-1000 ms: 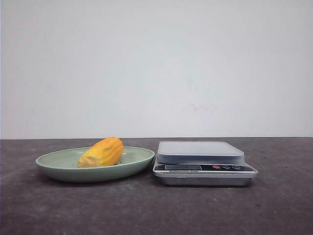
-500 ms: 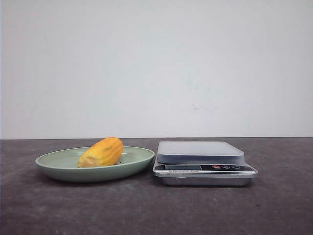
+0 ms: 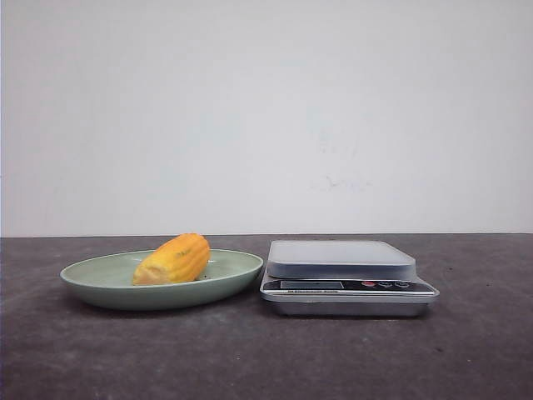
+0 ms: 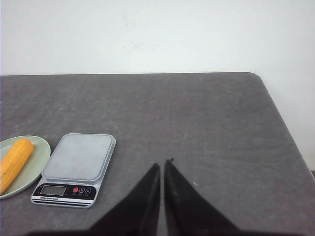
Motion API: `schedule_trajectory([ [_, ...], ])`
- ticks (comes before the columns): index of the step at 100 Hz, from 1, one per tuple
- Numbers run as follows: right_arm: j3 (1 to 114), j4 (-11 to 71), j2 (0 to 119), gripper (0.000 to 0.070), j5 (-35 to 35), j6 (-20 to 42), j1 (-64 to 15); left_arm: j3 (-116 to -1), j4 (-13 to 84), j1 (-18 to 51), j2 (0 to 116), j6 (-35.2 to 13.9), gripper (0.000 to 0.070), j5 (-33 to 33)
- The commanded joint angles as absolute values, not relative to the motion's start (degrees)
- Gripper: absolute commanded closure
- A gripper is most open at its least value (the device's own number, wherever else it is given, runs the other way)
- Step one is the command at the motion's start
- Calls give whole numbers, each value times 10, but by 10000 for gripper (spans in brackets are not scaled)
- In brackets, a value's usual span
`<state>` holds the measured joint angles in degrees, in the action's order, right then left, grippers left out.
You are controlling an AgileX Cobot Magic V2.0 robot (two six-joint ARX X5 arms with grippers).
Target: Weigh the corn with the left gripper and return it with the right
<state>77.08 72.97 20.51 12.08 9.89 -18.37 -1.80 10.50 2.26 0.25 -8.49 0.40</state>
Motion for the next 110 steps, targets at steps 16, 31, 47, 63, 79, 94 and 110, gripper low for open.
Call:
schedule_trajectory([
  [16, 777, 723, 208, 693, 121, 105, -186, -8, 107, 22, 2, -80, 684, 7],
  [31, 777, 720, 208, 693, 121, 96, -186, -8, 107, 22, 2, -80, 684, 7],
  [47, 771, 682, 207, 693, 123, 39, -157, -8, 107, 22, 2, -80, 684, 7],
  [63, 687, 550, 179, 693, 76, -4, -106, -8, 107, 22, 2, -80, 684, 7],
  [79, 520, 395, 116, 693, -6, -9, -50, -8, 107, 22, 2, -80, 684, 7],
  [94, 355, 283, 52, 693, -34, -8, -13, -8, 107, 22, 2, -80, 684, 7],
  [110, 215, 198, 11, 693, -35, -2, -2, -8, 107, 22, 2, -80, 684, 7],
])
